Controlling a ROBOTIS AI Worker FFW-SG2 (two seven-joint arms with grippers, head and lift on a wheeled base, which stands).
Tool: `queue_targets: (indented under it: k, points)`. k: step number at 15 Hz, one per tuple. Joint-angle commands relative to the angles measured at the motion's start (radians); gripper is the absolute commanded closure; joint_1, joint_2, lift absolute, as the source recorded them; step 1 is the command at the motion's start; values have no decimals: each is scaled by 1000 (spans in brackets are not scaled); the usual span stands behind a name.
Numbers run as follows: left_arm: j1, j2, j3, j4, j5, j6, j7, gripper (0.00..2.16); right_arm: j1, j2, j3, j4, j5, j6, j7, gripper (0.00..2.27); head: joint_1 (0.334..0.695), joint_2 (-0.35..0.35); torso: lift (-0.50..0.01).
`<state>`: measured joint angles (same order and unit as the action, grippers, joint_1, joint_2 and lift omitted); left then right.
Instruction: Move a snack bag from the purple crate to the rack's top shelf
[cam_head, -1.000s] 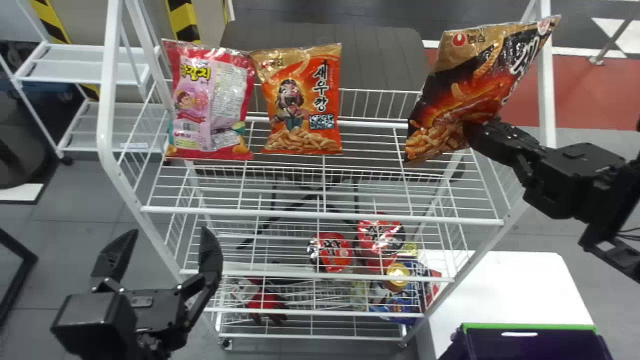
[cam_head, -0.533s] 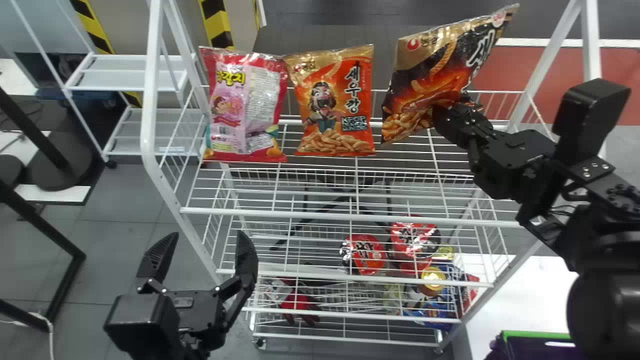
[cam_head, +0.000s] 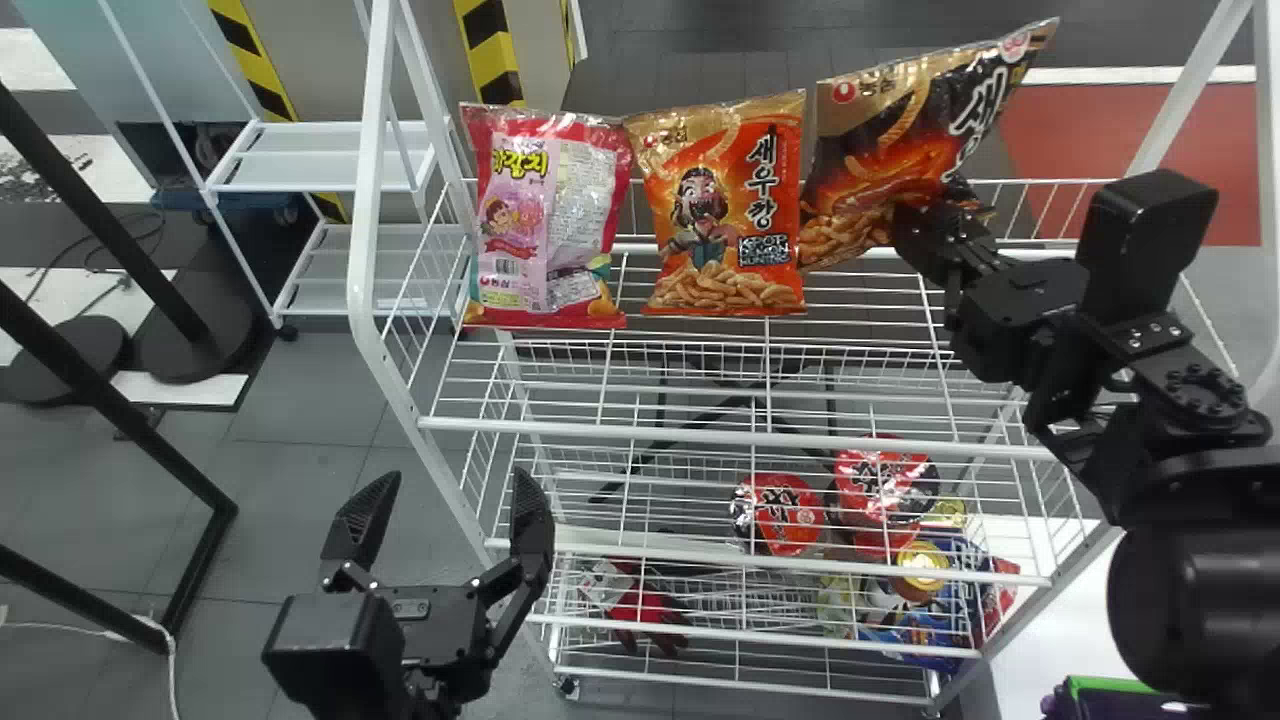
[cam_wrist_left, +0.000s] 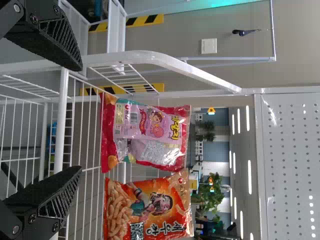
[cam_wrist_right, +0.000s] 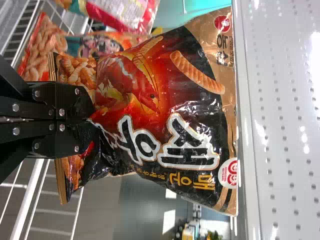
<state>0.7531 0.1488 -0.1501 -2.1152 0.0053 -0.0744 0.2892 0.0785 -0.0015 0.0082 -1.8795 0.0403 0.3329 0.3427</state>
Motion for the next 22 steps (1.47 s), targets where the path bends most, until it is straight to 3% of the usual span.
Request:
queue_targets:
  k: [1, 9, 22]
  points:
    - [-6, 0, 0, 4, 1, 3, -1, 117, -37, 2, -28, 68, -16, -11, -7, 1237, 695, 79, 1]
    - [-18, 2, 20, 20, 9, 15, -5, 117, -166, 2, -42, 301, -59, 16, -7, 1237, 695, 54, 1]
    - [-23, 2, 10, 44, 7, 0, 1, 117, -206, 2, -68, 415, -112, 19, 4, 1234, 695, 44, 1]
